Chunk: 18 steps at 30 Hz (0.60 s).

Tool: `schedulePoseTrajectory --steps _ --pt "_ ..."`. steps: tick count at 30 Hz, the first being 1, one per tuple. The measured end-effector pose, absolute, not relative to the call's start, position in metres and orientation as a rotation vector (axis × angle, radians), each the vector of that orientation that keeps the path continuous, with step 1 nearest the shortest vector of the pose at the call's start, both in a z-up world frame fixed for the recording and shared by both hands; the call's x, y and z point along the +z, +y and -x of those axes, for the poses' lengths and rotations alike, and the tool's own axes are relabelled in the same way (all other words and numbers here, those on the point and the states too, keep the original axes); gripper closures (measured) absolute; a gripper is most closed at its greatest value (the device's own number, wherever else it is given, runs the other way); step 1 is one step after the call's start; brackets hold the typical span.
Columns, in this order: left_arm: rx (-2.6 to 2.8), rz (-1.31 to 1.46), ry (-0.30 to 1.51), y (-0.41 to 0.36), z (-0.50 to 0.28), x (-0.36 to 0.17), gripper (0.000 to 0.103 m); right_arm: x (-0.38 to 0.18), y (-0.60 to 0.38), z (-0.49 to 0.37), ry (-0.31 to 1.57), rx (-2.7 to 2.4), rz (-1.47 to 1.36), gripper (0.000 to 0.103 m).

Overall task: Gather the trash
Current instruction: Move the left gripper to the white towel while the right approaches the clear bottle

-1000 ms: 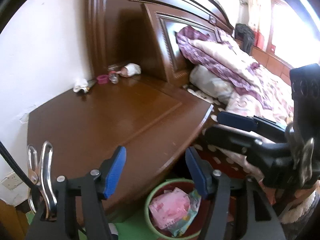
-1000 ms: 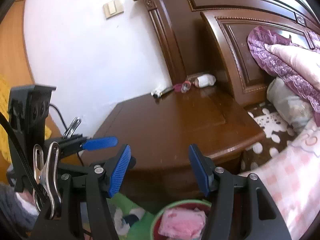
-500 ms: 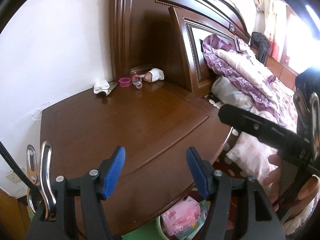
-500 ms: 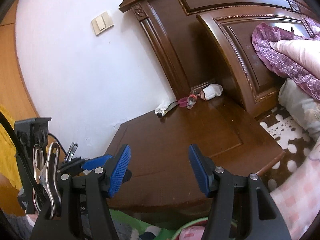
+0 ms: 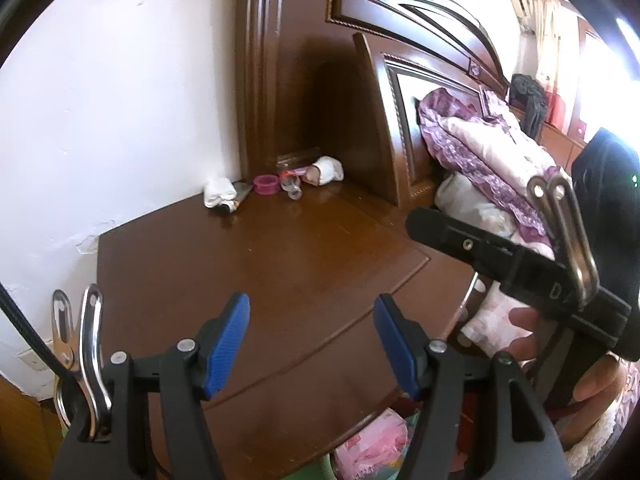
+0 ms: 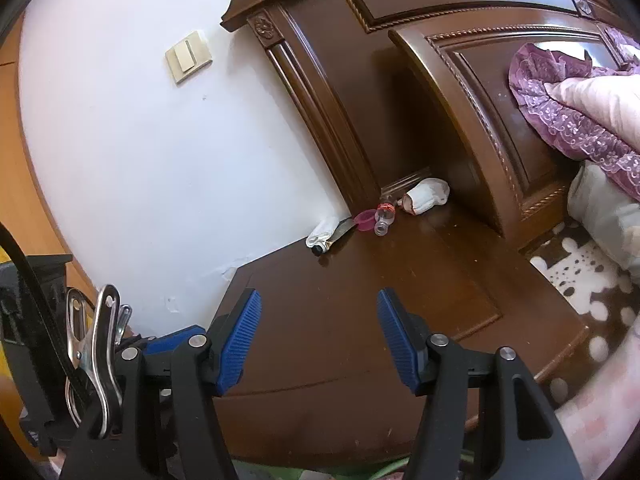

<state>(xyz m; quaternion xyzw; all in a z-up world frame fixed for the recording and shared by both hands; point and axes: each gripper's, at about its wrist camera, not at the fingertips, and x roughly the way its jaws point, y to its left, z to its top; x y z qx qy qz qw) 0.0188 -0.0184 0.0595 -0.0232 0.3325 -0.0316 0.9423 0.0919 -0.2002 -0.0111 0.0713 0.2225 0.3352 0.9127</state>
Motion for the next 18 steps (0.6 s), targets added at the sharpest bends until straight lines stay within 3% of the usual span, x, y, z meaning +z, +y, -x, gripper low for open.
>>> schedulePoseTrajectory --steps 18 --pt "0.006 0.088 0.714 0.031 -0.071 0.064 0.033 -0.02 -0.18 -0.143 0.518 0.596 -0.153 0.041"
